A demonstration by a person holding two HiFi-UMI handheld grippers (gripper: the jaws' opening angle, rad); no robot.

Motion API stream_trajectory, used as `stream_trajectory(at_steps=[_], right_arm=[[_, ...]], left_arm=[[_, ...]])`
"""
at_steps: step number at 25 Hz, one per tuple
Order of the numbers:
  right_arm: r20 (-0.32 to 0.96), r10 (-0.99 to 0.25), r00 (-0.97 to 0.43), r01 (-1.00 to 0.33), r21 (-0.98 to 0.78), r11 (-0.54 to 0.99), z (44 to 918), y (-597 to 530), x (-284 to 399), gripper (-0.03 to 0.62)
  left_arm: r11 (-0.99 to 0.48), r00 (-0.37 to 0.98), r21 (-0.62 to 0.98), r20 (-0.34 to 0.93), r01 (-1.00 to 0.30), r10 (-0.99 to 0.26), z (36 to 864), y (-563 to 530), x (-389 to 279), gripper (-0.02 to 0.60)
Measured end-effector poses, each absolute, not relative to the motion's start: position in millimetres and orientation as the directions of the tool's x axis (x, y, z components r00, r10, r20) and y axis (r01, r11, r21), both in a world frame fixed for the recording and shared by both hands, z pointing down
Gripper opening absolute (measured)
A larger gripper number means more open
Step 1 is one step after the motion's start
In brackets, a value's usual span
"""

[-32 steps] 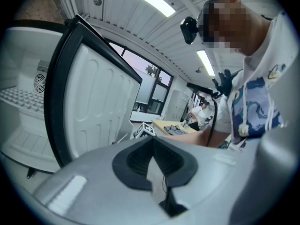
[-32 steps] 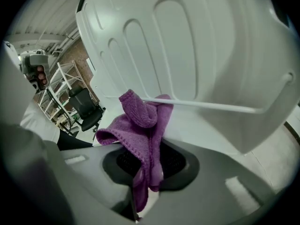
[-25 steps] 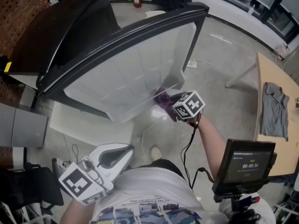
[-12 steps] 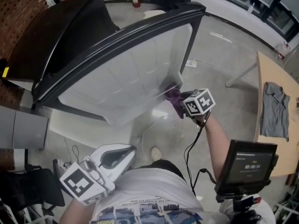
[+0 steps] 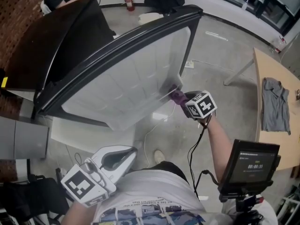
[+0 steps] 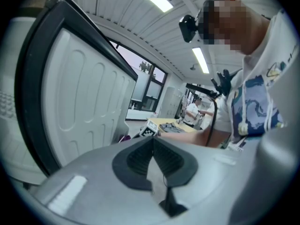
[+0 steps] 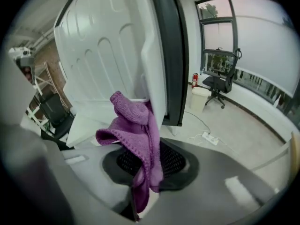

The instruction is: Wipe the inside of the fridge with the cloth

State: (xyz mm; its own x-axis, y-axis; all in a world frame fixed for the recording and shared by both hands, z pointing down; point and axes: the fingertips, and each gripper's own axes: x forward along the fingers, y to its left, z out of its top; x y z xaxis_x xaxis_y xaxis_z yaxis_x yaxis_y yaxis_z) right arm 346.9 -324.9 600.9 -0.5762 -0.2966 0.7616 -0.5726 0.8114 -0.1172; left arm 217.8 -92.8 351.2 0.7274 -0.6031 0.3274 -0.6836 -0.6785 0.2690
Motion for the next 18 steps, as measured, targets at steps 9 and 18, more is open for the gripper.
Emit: stream_trajectory(at_steps=[9, 18], right_arm=[[0.840, -0.427, -0.335, -0.610, 0.152, 0.778, 583, -310, 378, 0.080], [0.720, -0.666, -0.195, -0.815, 0.259, 0.519, 508, -242, 387, 0.080]], left_arm=[[-0.730, 0.778, 0.274, 0.276, -0.626, -0.564, 345, -81, 182, 0.008], [-0.792, 0.835, 0.264, 0.209, -0.550, -0.510, 336, -45, 100, 0.008]])
